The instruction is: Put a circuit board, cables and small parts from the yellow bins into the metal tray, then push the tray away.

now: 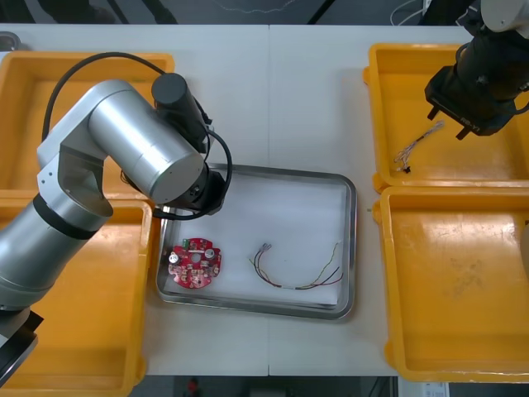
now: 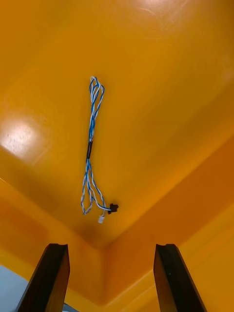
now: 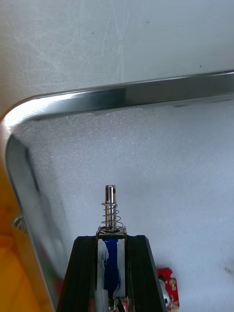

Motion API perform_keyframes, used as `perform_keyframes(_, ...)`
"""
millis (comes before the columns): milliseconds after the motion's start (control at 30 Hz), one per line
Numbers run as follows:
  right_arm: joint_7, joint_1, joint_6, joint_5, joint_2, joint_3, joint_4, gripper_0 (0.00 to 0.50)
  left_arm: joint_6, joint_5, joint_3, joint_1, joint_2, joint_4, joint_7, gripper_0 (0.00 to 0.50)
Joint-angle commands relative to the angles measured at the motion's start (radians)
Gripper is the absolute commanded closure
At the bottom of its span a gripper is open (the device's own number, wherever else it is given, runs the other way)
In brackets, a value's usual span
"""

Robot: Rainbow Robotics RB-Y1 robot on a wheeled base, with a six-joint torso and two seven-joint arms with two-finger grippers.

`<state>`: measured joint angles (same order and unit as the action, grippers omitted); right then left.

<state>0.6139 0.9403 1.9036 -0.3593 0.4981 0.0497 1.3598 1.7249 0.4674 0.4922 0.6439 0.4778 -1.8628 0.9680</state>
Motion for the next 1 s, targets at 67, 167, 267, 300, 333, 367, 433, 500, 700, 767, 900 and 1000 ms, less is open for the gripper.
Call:
perform_keyframes(67, -0.071, 0.094, -0.103, -0.001, -0.01, 0.025, -0.071, 0.0, -0.062, -0.038, 0.04, -0.003, -0.027, 0.051, -0.107, 0.497)
perform_keyframes(167, -0.08, 0.107, -0.169, -0.001, -0.01, 0.025, -0.126, 0.0, -0.073, -0.053, 0.049, -0.003, -0.028, 0.067, -0.109, 0.497)
perform_keyframes(267, -0.089, 0.121, -0.229, 0.002, -0.016, 0.033, -0.18, 0.0, -0.076, -0.052, 0.049, -0.003, -0.028, 0.068, -0.112, 0.494)
perform_keyframes(300, -0.092, 0.129, -0.244, 0.005, -0.018, 0.039, -0.203, 0.0, -0.076, -0.052, 0.049, -0.003, -0.028, 0.068, -0.114, 0.493)
perform_keyframes(333, -0.094, 0.132, -0.25, 0.007, -0.02, 0.042, -0.214, 0.0, -0.076, -0.052, 0.049, -0.003, -0.028, 0.068, -0.114, 0.487)
perform_keyframes(367, -0.095, 0.137, -0.261, 0.01, -0.02, 0.045, -0.237, 0.0, -0.076, -0.05, 0.049, -0.003, -0.028, 0.068, -0.117, 0.389)
perform_keyframes(433, -0.095, 0.143, -0.279, 0.013, -0.021, 0.047, -0.271, 0.0, -0.077, -0.052, 0.049, -0.003, -0.028, 0.068, -0.121, 0.19)
perform_keyframes(500, -0.1, 0.144, -0.317, 0.022, -0.029, 0.047, -0.308, 0.0, -0.084, -0.052, 0.049, -0.003, -0.028, 0.068, -0.127, 0.0)
perform_keyframes(700, -0.117, 0.144, -0.403, 0.011, -0.046, 0.047, -0.403, 0.0, -0.099, -0.044, 0.049, -0.003, -0.028, 0.068, -0.14, 0.0)
perform_keyframes(767, -0.123, 0.144, -0.423, 0.008, -0.053, 0.047, -0.429, 0.0, -0.099, -0.044, 0.049, -0.003, -0.028, 0.067, -0.144, 0.0)
perform_keyframes(900, -0.129, 0.144, -0.449, 0.003, -0.073, 0.045, -0.473, 0.0, -0.096, -0.046, 0.045, -0.004, -0.025, 0.048, -0.147, 0.0)
perform_keyframes(1000, -0.132, 0.144, -0.454, 0.003, -0.081, 0.028, -0.496, 0.0, -0.077, -0.052, 0.034, -0.004, -0.025, 0.022, -0.146, 0.0)
